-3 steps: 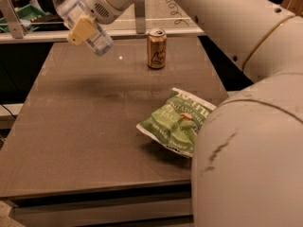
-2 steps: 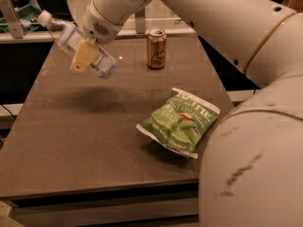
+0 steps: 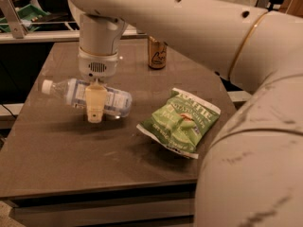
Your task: Knock blue plastic bottle over
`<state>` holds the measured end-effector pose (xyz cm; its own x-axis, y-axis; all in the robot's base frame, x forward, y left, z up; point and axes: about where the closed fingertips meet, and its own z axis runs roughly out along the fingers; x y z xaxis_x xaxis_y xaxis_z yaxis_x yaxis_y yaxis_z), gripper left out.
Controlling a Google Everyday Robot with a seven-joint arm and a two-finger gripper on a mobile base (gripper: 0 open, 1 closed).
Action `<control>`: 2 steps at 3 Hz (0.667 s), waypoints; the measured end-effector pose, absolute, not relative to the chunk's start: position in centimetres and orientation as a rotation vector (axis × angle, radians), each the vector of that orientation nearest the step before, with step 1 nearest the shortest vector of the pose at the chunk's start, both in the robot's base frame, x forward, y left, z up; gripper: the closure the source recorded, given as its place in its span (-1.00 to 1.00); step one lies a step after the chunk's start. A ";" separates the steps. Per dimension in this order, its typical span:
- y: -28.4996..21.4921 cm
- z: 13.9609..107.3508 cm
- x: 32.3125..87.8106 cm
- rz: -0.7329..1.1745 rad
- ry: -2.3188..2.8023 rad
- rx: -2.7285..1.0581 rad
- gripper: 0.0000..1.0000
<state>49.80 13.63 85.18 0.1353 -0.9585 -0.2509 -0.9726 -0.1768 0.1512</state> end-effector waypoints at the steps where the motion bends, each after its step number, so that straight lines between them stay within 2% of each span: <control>1: 12.3 84.6 49.4 0.321 2.026 -2.441 1.00; 2: 12.1 84.1 49.1 0.248 2.052 -2.467 0.66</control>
Offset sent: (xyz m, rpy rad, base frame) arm -0.0163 -0.0258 -0.0160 -0.2749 -0.0260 0.0419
